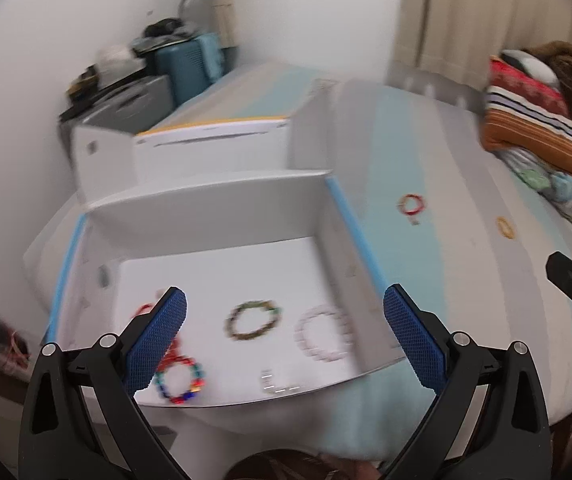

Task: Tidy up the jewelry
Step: 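Withdraw both tools from the box back over the bed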

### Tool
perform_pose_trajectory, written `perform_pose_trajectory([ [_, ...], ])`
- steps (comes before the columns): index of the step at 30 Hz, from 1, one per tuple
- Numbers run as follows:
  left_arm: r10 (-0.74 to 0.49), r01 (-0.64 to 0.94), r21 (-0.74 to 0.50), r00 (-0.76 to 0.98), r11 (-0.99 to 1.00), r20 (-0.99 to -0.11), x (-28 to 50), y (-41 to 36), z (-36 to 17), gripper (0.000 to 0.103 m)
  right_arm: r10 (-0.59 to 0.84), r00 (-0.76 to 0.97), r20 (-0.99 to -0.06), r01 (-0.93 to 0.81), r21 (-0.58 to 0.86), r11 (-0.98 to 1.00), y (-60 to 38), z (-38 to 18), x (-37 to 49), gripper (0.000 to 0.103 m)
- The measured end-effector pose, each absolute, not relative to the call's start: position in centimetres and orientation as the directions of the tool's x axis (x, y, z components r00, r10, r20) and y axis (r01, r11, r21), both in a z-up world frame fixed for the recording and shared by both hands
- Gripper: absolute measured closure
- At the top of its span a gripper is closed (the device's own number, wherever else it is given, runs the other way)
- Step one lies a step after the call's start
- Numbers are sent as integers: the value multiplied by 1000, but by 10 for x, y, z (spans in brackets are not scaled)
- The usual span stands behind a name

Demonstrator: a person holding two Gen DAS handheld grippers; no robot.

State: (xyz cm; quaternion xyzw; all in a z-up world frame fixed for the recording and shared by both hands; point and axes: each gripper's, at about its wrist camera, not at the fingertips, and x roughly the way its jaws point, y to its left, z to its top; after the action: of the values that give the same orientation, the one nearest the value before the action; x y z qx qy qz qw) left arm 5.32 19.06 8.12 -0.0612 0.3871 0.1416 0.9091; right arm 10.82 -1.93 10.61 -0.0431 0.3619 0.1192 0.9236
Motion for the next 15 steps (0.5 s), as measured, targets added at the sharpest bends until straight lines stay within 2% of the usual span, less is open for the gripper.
perform_pose_trajectory([
  [8, 124, -191, -16, 700, 982, -704, 99, 123, 88, 6, 132, 722, -679, -158, 24, 987, -104, 105, 143, 8],
  [15, 49, -109, -36, 689, 993, -723, 160, 83, 79, 6, 98, 725, -682, -108, 29, 994, -153, 96, 186, 8],
])
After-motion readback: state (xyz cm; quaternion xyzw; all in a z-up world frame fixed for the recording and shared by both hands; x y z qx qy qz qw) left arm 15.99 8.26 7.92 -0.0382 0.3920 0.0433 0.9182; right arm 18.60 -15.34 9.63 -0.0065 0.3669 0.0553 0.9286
